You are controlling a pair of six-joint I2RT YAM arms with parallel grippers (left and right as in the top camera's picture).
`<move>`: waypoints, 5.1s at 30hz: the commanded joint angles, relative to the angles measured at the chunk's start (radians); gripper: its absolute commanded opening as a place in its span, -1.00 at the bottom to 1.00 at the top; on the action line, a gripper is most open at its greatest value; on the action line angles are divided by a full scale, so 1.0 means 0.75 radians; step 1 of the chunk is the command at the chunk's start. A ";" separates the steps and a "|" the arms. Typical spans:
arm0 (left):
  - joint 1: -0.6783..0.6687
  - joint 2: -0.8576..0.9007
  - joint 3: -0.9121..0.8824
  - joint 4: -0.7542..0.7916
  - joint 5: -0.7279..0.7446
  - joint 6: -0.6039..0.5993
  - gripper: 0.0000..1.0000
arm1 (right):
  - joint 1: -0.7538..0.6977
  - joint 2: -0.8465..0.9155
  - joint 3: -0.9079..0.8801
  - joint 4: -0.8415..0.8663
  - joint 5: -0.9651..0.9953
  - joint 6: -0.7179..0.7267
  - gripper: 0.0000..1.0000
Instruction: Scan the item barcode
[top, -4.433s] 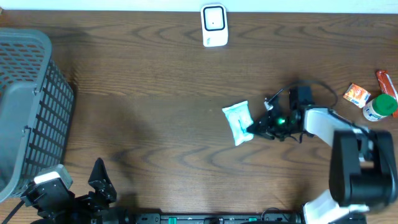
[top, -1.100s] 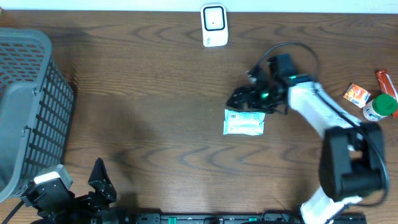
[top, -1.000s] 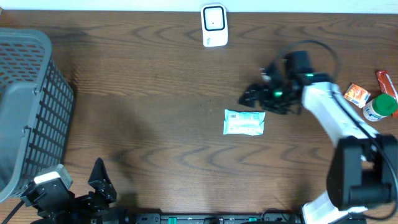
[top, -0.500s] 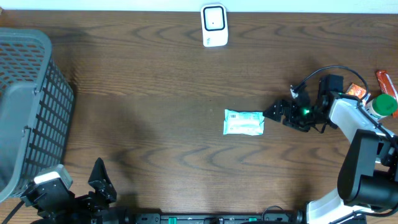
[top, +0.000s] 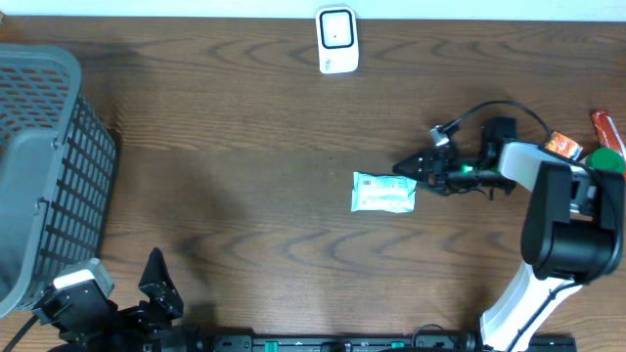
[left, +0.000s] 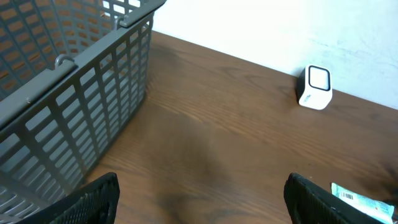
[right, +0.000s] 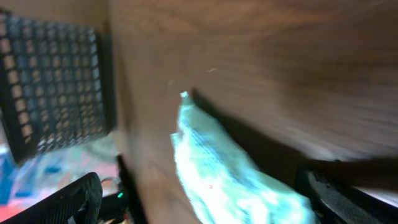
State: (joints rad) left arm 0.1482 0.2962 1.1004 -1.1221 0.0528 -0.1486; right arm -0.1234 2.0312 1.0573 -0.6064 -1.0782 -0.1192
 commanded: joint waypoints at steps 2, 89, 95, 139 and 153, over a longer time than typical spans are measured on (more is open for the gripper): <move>-0.005 -0.007 0.003 0.000 -0.006 0.022 0.70 | 0.121 0.142 -0.083 -0.060 0.496 -0.033 0.98; -0.005 -0.007 0.003 0.000 -0.006 0.022 0.70 | 0.780 0.354 1.130 0.732 2.105 -0.574 -0.98; -0.005 -0.007 0.003 0.000 -0.006 0.022 0.70 | 0.829 0.379 1.129 0.642 2.114 -0.617 -0.98; -0.005 -0.007 0.003 0.000 -0.006 0.023 0.70 | 0.602 0.158 1.153 -0.561 2.509 0.430 -0.98; -0.005 -0.007 0.003 0.000 -0.006 0.022 0.70 | 0.181 0.153 1.145 -0.742 1.295 0.360 0.98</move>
State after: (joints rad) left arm 0.1482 0.2962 1.1004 -1.1221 0.0528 -0.1486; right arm -0.0231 2.1490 1.9156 -1.2091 0.3447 0.2726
